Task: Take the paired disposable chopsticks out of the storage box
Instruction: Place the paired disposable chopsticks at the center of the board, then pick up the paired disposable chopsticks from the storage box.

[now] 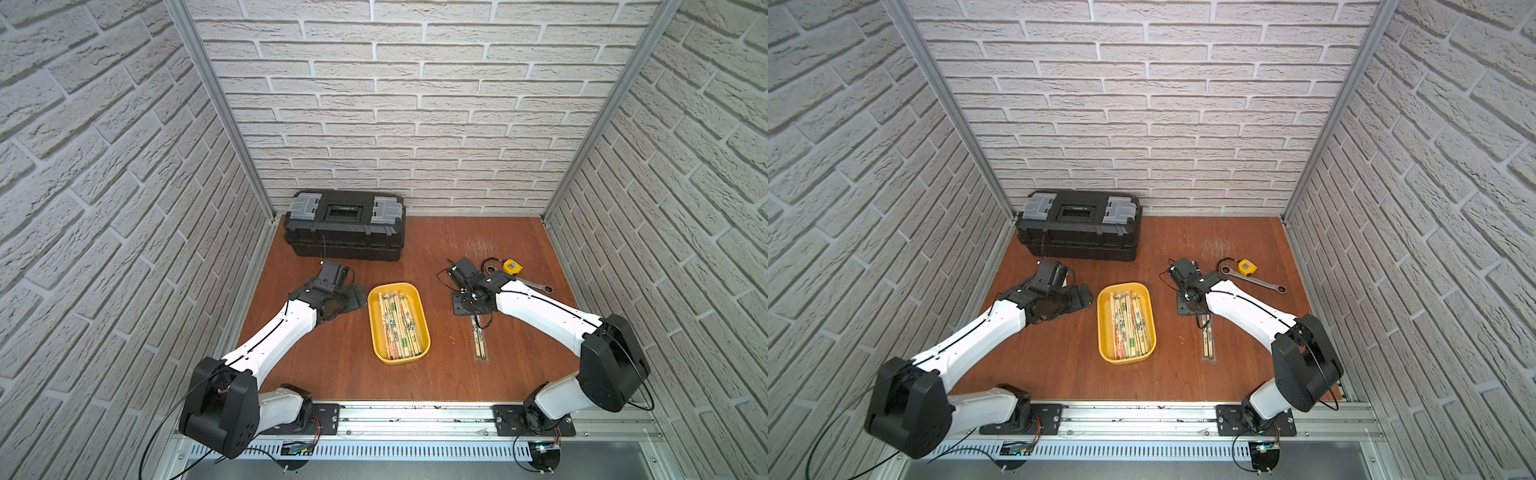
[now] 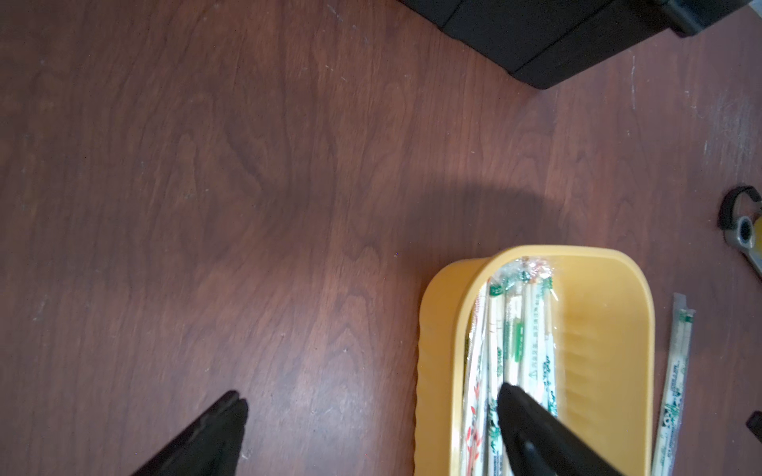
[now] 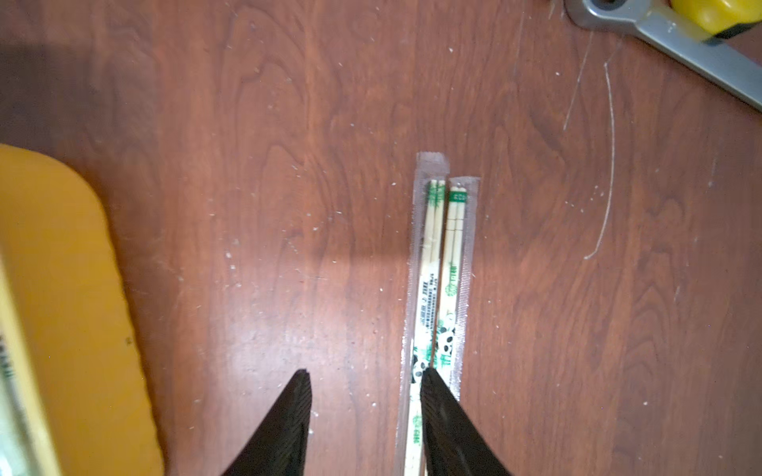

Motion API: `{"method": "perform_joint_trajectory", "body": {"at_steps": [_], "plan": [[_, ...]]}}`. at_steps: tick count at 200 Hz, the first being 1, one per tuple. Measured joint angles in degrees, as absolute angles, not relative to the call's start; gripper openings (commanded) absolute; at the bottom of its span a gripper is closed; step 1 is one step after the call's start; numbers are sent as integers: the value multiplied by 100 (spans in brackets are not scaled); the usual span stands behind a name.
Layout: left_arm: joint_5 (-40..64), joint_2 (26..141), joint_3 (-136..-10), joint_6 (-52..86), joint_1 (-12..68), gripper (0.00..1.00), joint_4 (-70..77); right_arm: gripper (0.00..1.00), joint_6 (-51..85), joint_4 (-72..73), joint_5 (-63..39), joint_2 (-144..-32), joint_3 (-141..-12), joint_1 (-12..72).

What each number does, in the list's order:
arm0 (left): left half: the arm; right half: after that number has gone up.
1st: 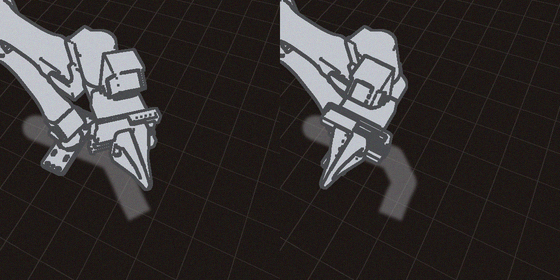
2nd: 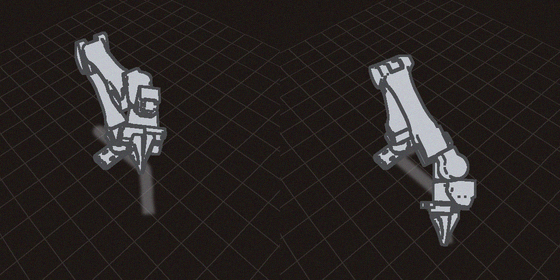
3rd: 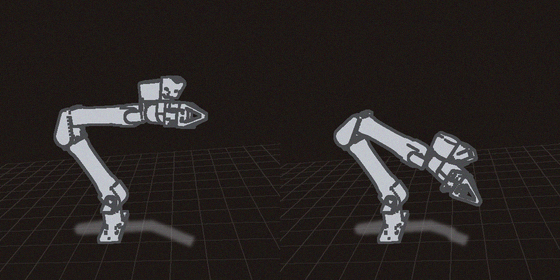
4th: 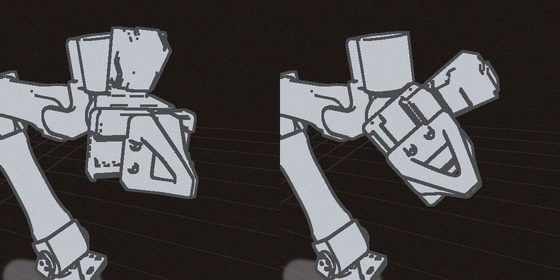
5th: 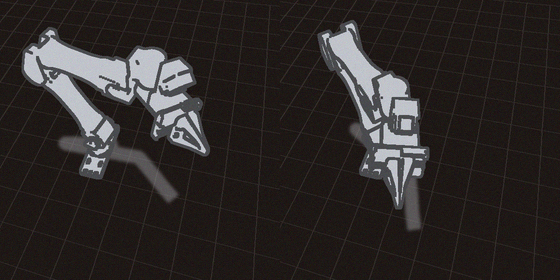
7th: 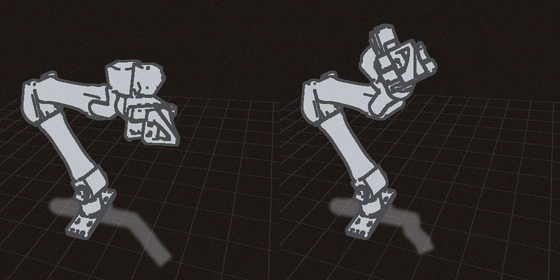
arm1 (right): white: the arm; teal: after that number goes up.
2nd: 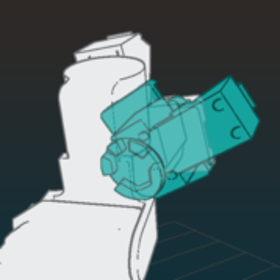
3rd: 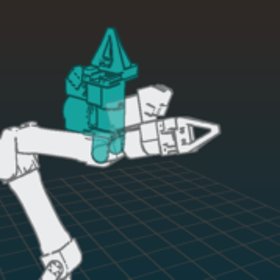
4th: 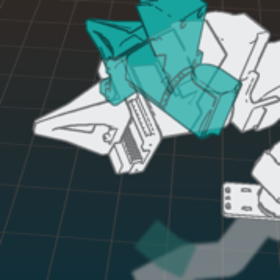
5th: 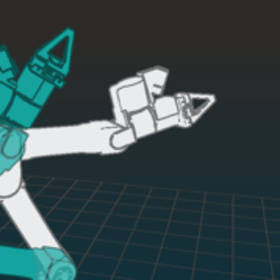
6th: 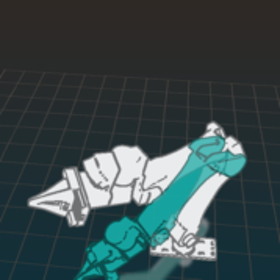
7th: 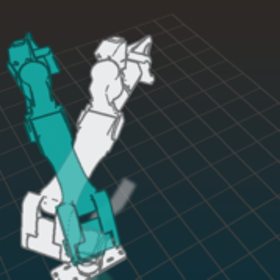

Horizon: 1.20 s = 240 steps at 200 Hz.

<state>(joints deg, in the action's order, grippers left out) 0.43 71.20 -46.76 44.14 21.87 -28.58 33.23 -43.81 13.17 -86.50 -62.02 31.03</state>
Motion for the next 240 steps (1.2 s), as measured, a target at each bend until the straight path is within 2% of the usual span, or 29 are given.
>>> {"method": "perform_joint_trajectory", "body": {"at_steps": [62, 142, 240], "plan": [[-14, 7087, -4639, 4427, 1898, 98, -2939, 40, 3586, -4318, 552, -8838, -6984, 3721], [5, 6764, -4359, 4525, 1304, 98, -3186, 36, 3817, -4195, 180, -10558, -8368, 4952], [183, 6613, -4292, 4515, 1011, 98, -3262, 32, 3887, -4226, 119, -11684, -9166, 5317]]}}
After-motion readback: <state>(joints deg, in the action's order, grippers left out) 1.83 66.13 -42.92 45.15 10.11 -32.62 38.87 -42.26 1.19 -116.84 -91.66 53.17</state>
